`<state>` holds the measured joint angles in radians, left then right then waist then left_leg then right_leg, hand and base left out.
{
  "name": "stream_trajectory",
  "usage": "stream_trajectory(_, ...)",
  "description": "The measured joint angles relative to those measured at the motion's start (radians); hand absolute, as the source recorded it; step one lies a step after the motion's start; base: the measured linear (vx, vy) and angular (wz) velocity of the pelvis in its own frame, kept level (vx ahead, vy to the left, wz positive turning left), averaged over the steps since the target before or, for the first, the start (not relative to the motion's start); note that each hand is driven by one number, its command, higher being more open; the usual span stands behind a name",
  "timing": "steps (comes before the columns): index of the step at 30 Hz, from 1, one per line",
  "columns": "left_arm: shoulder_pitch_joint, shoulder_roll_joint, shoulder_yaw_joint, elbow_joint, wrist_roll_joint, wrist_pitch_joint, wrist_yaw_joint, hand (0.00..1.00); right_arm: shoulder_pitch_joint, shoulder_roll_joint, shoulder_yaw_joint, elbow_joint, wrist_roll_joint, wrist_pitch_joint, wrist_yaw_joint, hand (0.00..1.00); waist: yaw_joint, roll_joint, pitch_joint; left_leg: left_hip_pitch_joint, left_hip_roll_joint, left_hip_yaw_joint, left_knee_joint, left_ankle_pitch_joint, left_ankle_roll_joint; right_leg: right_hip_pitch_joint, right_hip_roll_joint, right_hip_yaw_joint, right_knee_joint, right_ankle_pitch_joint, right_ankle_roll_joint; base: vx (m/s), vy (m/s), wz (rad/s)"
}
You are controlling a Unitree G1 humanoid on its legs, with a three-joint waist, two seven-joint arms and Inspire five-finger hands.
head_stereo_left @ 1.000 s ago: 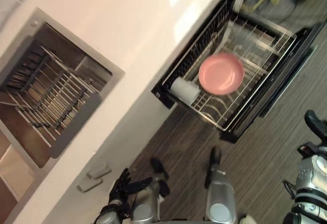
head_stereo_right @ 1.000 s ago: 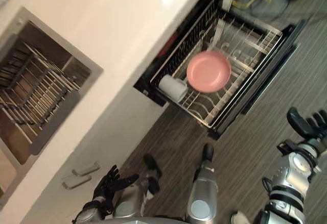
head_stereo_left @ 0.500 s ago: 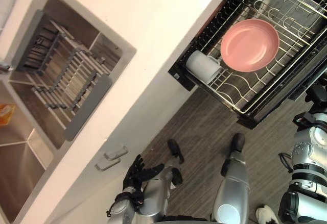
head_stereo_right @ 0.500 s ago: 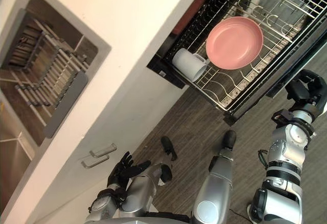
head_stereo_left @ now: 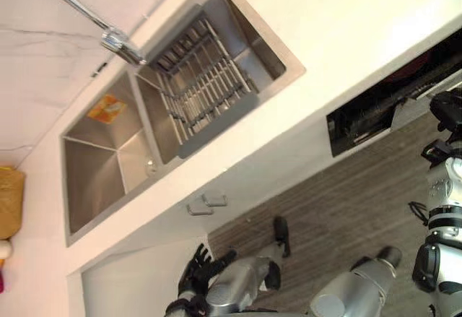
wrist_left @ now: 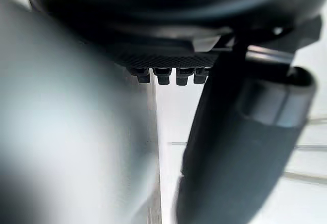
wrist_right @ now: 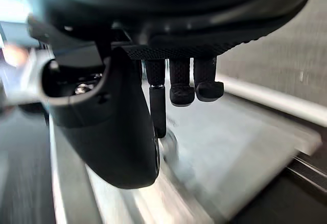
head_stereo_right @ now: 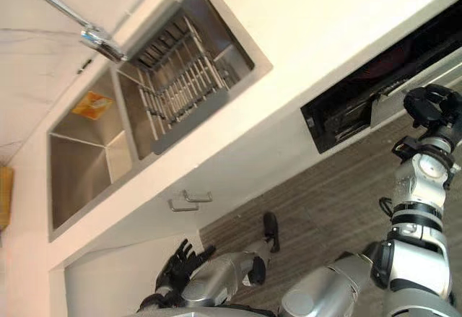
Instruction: Walk over to the sink, pick up the cup, carry it to the dishwasher, place the cup inside the dishwasher, then close the dishwasher door
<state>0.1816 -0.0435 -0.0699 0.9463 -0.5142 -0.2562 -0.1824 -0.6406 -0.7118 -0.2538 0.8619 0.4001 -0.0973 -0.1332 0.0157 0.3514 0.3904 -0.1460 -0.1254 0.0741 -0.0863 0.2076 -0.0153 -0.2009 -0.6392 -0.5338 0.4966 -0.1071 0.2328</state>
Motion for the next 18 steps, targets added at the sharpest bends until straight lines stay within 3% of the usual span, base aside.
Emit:
stream_trajectory(7, -0.006, 0.021, -0.039, 0.011, 0.005, -0.009, -0.023, 1.00, -0.049, -0.003, 0.033, 0.096, -0.010, 0.020, 0.055, 1.00, 0.006, -0.009, 0.001, 0.006, 0.022, -0.004, -0.007, 0.005, -0.003, 0.012, 0.019, -0.013, 0.008, -0.013, -0.006, -0.03, -0.010, 0.02)
stream_trajectory(10, -0.018, 0.037, -0.040, 0.031, 0.004, -0.015, -0.027, 1.00, -0.044, 0.031, 0.035, 0.142, 0.000, 0.019, 0.076, 1.00, 0.014, -0.042, -0.003, 0.003, 0.053, 0.006, -0.007, 0.003, -0.010, 0.011, 0.057, -0.013, -0.018, -0.008, -0.019, -0.02, -0.026, -0.15)
stream_trajectory(14, -0.030, 0.094, -0.026, 0.055, -0.023, -0.009, -0.069, 1.00, 0.123, 0.191, -0.064, 0.147, 0.122, -0.028, 0.122, 1.00, 0.027, -0.131, -0.027, 0.000, 0.101, 0.019, -0.006, -0.004, -0.029, 0.024, 0.123, -0.019, -0.077, 0.004, -0.033, 0.03, -0.051, -0.16)
stream_trajectory(15, -0.030, 0.102, -0.021, 0.055, -0.027, -0.009, -0.070, 1.00, 0.157, 0.223, -0.090, 0.147, 0.153, -0.040, 0.131, 1.00, 0.026, -0.142, -0.029, 0.001, 0.107, 0.019, -0.006, -0.006, -0.031, 0.031, 0.131, -0.020, -0.086, 0.006, -0.033, 0.07, -0.051, -0.07)
stream_trajectory(18, -0.052, 0.111, 0.080, 0.109, -0.046, -0.006, -0.054, 1.00, 0.357, 0.377, -0.221, 0.209, 0.190, -0.066, 0.186, 1.00, 0.021, -0.203, -0.033, 0.017, 0.122, 0.033, -0.002, -0.018, -0.048, 0.058, 0.157, -0.020, -0.124, 0.017, -0.033, 0.09, -0.042, -0.11)
